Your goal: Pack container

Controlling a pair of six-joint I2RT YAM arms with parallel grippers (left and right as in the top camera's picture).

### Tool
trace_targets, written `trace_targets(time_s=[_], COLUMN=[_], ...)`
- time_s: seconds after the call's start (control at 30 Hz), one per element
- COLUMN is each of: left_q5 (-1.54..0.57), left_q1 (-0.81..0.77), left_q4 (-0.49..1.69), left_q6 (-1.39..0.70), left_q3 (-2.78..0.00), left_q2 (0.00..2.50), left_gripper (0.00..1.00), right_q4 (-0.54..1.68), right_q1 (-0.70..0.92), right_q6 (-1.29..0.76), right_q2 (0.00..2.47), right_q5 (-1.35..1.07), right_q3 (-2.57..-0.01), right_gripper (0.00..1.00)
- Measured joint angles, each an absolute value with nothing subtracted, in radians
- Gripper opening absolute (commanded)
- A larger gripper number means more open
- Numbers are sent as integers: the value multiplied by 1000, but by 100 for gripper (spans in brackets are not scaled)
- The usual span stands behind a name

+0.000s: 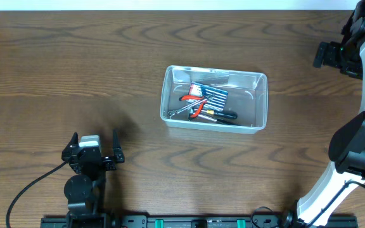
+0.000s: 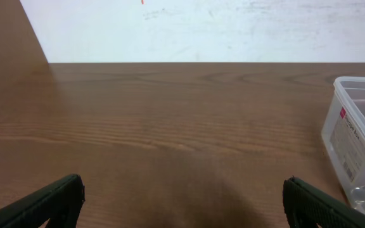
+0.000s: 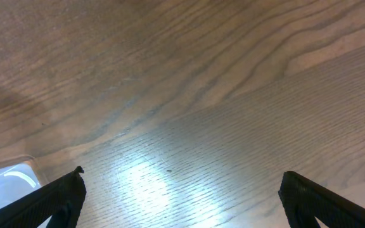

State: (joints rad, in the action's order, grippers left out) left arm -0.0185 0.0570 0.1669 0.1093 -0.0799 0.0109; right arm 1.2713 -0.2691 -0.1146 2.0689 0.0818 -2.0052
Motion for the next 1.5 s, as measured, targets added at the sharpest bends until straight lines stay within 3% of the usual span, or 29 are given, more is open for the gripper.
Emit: trace_targets(time_s=[0.7,0.9,1.13,1.5], left_q5=[-19,-19,-19,-19], left_q1=[57,57,57,57], left_q4=[167,166,159,159], left_q6=[109,109,109,109], left_q3=[-80,-80,-78,-77], left_q2=[11,11,11,11], left_gripper=[98,98,98,98], right_q4=[1269,1060,673,480], right_q1=[-268,-230,-121,-107], right_q6=[-115,-131,-211,-394], right_q2=[1996,1638,1068,511], right_q5=[81,88,87,72], right_q3=[-1990,-1869,-1442,-847], right_gripper=[99,99,99,98])
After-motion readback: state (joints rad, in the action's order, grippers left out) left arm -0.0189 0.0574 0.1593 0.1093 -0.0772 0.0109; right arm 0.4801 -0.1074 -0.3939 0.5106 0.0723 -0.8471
